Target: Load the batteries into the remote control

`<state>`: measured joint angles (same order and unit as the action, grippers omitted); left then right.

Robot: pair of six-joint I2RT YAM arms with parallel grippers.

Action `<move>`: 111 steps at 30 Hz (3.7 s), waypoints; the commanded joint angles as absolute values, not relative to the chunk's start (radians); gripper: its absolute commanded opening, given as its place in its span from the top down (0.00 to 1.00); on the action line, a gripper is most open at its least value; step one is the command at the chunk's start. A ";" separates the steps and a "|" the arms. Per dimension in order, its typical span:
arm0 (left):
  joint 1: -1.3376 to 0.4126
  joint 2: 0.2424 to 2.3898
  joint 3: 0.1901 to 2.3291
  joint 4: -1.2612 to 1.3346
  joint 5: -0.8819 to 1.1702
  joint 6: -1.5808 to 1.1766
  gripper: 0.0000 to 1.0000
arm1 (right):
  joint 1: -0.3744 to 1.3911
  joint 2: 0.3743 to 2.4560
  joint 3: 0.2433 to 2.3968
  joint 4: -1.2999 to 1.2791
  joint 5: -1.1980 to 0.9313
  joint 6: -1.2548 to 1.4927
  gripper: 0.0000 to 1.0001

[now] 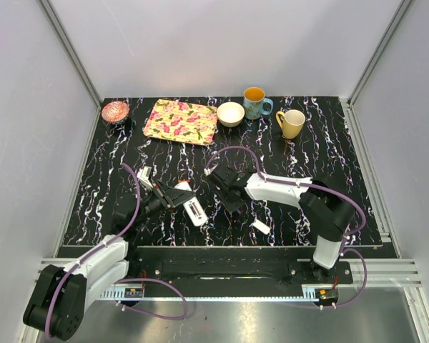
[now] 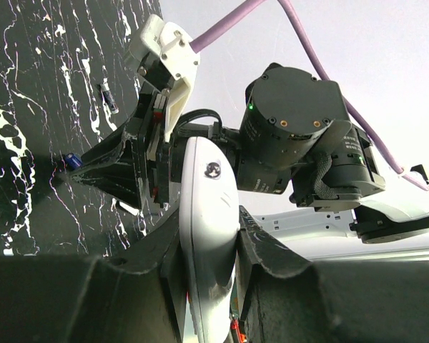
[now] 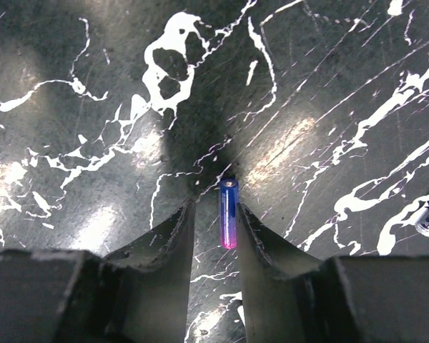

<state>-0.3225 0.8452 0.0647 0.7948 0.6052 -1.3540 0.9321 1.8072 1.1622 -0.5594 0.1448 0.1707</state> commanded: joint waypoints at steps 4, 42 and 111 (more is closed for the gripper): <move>-0.318 0.841 0.063 0.836 0.607 -1.335 1.00 | 0.904 1.804 1.177 -0.520 0.141 0.160 0.62; -0.319 0.868 0.077 0.859 0.601 -1.342 1.00 | 0.856 1.662 1.143 -0.509 0.221 0.354 1.00; -0.532 1.293 0.264 1.422 0.423 -1.539 1.00 | 1.141 1.378 1.192 -0.433 0.354 0.359 1.00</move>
